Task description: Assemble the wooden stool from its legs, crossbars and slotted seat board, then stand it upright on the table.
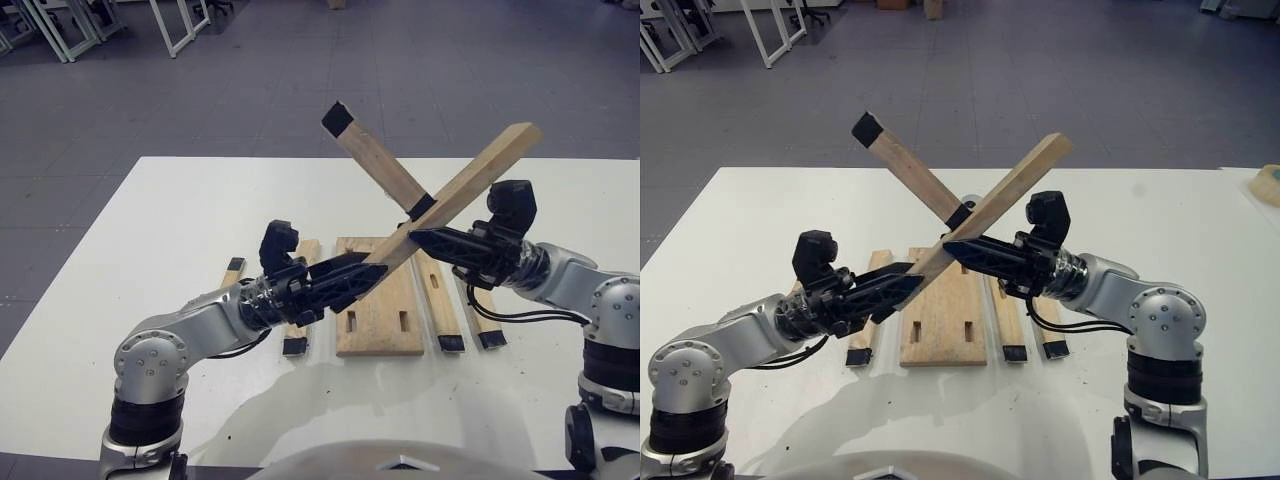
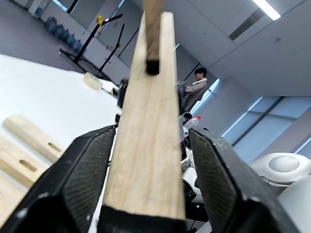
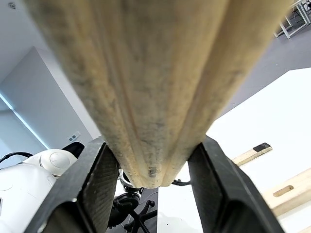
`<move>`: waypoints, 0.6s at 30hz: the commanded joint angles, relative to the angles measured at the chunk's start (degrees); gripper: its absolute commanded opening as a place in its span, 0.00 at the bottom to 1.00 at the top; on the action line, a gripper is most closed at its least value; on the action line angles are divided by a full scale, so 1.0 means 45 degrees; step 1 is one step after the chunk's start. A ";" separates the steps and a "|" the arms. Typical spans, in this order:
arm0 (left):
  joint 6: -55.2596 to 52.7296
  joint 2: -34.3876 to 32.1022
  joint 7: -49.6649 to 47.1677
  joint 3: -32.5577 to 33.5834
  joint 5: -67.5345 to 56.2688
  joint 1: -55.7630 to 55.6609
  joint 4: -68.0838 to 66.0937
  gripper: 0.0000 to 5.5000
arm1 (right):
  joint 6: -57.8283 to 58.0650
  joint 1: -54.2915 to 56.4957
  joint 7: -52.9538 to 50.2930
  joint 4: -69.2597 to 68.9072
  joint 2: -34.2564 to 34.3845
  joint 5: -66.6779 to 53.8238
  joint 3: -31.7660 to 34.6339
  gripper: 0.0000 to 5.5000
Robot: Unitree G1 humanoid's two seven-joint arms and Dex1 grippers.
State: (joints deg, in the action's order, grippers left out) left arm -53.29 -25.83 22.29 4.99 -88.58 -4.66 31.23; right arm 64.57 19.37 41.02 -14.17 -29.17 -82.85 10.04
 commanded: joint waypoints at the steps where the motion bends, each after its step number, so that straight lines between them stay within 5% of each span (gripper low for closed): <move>1: 0.1006 -0.0061 0.0248 0.1240 -0.0183 0.0139 -0.0608 0.55 | -0.0033 -0.0270 0.0380 0.0009 -0.0485 0.0507 -0.0016 0.37; 4: 0.1805 -0.0159 -0.0191 0.1738 0.1119 -0.0154 -0.1299 0.55 | -0.0172 -0.0759 0.1002 0.0009 -0.1032 0.1324 -0.0060 0.37; 10: 0.4410 -0.3010 0.0912 -0.3411 1.1409 0.0441 -0.1806 0.55 | -0.1613 -0.0902 0.1901 0.0922 -0.1800 0.4246 -0.0380 0.37; 18: 0.5908 -0.3281 0.1664 -0.7485 1.7530 -0.0114 -0.1708 0.55 | -0.4865 -0.0460 0.1009 0.2410 -0.1055 0.8290 -0.0945 0.37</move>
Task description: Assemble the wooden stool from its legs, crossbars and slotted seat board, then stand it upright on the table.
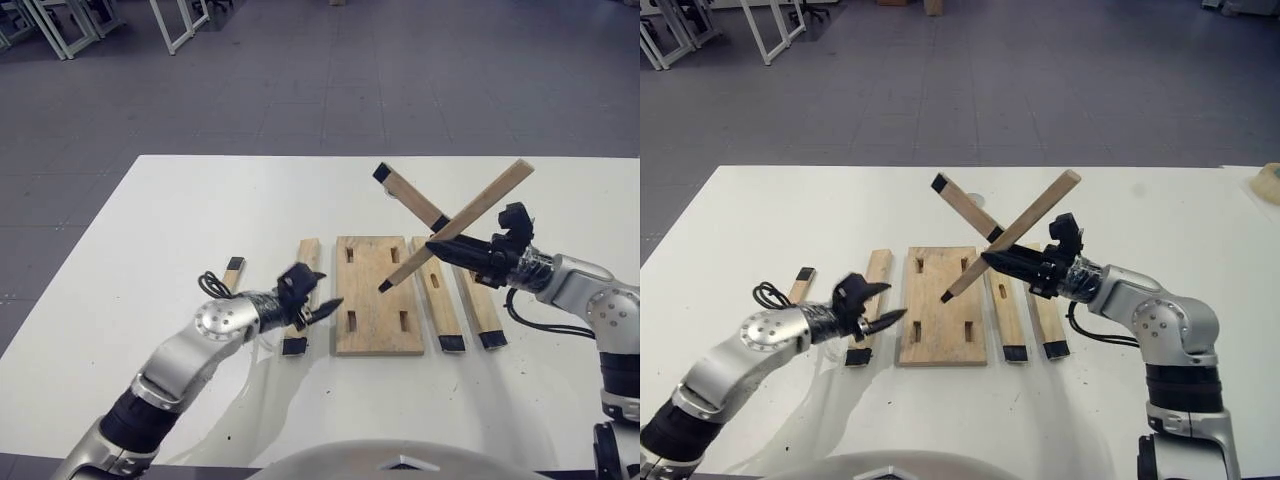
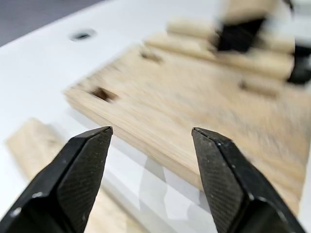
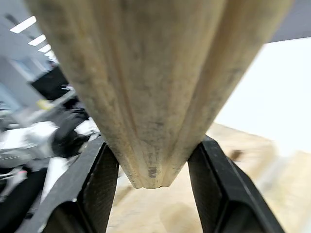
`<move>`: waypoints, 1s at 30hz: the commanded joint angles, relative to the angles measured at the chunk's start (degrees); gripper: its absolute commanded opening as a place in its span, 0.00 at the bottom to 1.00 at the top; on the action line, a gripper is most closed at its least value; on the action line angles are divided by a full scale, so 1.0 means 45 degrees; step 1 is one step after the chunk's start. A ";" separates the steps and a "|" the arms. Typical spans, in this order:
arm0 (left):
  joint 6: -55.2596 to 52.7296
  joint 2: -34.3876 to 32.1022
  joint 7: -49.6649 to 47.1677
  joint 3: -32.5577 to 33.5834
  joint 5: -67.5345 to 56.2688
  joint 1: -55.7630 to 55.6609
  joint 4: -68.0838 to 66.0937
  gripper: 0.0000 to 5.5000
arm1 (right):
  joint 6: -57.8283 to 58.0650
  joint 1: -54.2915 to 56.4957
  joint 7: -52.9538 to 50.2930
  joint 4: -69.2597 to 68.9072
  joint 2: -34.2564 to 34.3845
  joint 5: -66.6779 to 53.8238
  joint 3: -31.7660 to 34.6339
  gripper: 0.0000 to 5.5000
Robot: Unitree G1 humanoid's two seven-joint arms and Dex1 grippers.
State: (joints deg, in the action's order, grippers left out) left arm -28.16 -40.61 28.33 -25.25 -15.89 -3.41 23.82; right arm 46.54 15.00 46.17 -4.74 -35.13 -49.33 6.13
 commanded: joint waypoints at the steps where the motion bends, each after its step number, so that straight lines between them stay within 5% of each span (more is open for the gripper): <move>1: 0.0318 0.0120 0.0382 -0.0866 0.1646 -0.0390 -0.0088 0.55 | -0.1017 0.0551 -0.0122 0.0382 0.0328 0.1021 -0.0071 0.37; 10: -0.0433 -0.0695 0.1819 -0.2581 0.5040 -0.0798 -0.0465 0.55 | -0.2304 0.1355 0.0031 0.0736 0.0518 0.2488 -0.0269 0.37; 30: 0.2434 -0.2357 0.4045 -0.1043 0.5933 -0.0574 -0.1984 0.55 | -0.4650 0.2704 0.3221 0.2613 0.0697 0.5441 -0.2771 0.37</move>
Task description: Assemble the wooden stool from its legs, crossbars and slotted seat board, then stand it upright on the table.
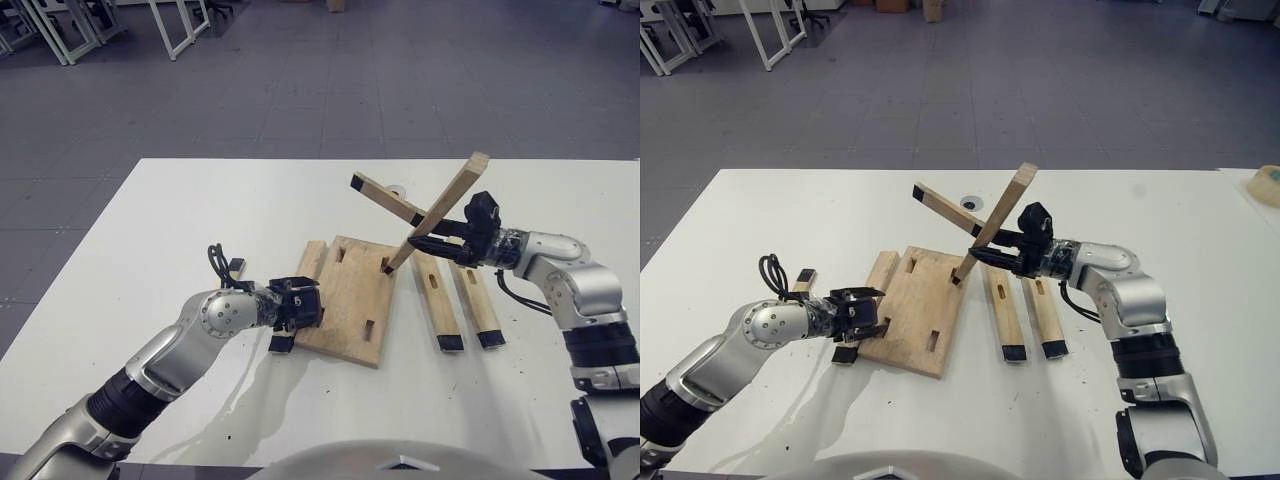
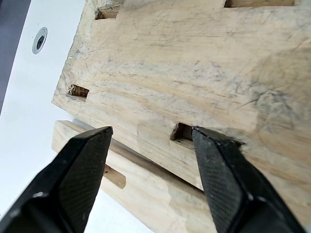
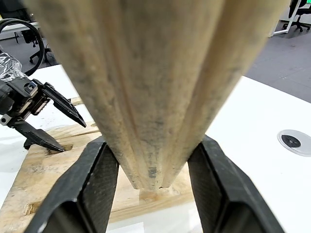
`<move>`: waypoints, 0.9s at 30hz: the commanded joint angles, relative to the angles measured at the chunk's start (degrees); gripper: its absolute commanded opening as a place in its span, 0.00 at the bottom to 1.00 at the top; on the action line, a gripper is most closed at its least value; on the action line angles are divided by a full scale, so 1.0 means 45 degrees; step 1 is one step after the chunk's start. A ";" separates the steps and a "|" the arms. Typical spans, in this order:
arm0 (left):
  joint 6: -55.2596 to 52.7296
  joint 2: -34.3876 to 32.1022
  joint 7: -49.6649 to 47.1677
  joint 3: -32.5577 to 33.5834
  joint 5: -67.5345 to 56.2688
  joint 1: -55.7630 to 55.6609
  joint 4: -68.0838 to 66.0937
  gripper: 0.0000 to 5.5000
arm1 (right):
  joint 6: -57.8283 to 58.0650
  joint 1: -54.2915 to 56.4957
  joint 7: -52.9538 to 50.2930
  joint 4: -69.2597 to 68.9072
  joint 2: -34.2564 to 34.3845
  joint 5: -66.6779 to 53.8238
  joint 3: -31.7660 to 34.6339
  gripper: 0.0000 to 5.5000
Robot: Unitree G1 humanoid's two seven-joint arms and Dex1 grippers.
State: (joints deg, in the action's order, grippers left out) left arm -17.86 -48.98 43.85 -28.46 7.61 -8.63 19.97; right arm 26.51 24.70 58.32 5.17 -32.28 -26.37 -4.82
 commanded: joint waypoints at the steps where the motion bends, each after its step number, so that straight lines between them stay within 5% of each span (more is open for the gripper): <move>1: 0.0333 -0.0497 0.0662 -0.0327 0.0788 0.0570 -0.1239 0.55 | -0.0143 0.0636 0.0739 0.0709 0.0105 0.0375 -0.0476 0.37; 11: 0.0965 -0.0157 0.0863 -0.0122 0.1002 0.0601 -0.1623 0.55 | -0.2162 0.2653 0.1926 0.6516 0.0666 0.2517 -0.1727 0.37; 19: 0.0906 0.0036 0.0888 -0.0087 0.1190 0.0634 -0.1778 0.55 | -0.0952 0.2482 0.3676 0.5097 0.0177 0.1738 -0.1640 0.37; 27: 0.0774 0.0224 0.0860 0.0014 0.1281 0.0759 -0.1653 0.55 | -0.1181 0.2188 0.2339 0.5792 0.0136 0.3618 -0.2445 0.37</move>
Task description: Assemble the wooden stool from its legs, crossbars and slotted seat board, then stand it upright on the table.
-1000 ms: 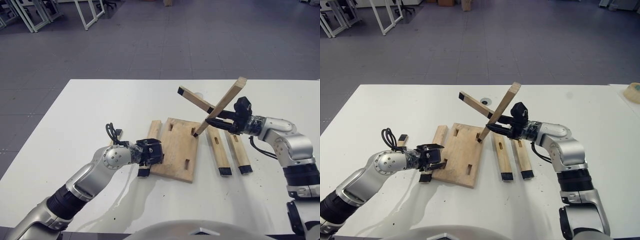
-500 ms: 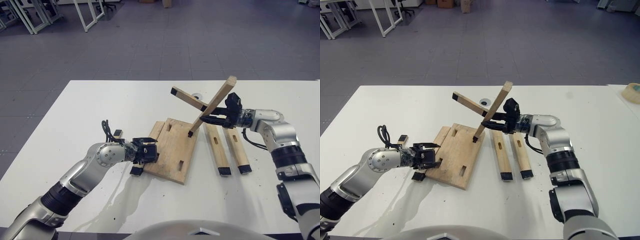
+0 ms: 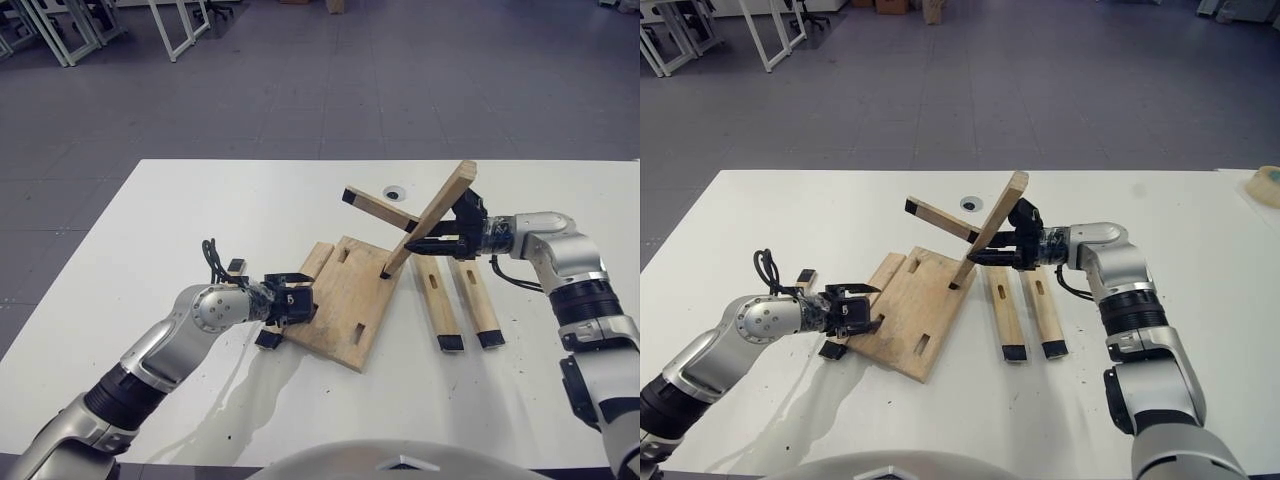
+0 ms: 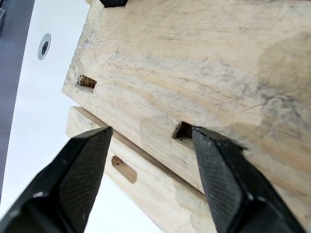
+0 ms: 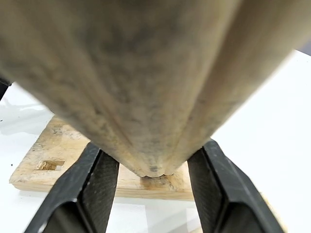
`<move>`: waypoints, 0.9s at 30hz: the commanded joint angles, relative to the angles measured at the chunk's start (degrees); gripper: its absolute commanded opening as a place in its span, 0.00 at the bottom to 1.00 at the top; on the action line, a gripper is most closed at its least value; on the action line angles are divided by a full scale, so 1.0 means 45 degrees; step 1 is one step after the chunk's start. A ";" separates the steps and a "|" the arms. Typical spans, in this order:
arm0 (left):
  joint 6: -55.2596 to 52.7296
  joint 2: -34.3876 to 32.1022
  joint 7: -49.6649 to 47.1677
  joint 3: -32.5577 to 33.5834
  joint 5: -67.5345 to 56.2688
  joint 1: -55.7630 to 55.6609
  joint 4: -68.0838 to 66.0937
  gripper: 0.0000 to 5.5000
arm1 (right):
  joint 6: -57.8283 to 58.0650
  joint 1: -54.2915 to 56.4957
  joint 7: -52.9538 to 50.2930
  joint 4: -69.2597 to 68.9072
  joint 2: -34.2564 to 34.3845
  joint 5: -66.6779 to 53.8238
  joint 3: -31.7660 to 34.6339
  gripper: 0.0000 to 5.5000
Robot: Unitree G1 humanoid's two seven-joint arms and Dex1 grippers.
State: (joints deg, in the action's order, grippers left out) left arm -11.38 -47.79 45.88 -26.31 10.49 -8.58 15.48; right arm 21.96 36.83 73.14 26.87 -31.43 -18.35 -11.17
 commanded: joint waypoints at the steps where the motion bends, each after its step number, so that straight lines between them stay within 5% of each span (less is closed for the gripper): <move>1: -0.0668 -0.0011 0.0429 -0.0458 0.0655 0.0717 -0.0661 0.55 | -0.0371 -0.0522 -0.1305 0.1117 -0.0042 0.2083 -0.1157 0.37; 14: -0.1058 0.0553 0.0320 -0.0426 0.0771 0.0989 -0.0306 0.55 | -0.0286 -0.3389 -0.5193 -0.1521 0.0208 0.4069 -0.3114 0.37; 21: -0.1114 0.0803 0.0269 -0.0269 0.0828 0.1192 -0.0259 0.55 | 0.1425 -0.1187 -0.3747 -0.0780 0.0514 0.1624 -0.1504 0.37; 27: -0.1197 0.0951 0.0290 -0.0209 0.0936 0.1236 -0.0222 0.55 | 0.2055 0.0128 -0.2346 0.1302 0.0604 0.1377 -0.1565 0.37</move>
State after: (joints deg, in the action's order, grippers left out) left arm -15.01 -43.96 45.01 -24.37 13.89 -6.67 16.75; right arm 27.24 40.72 63.74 27.15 -28.38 -16.14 -15.82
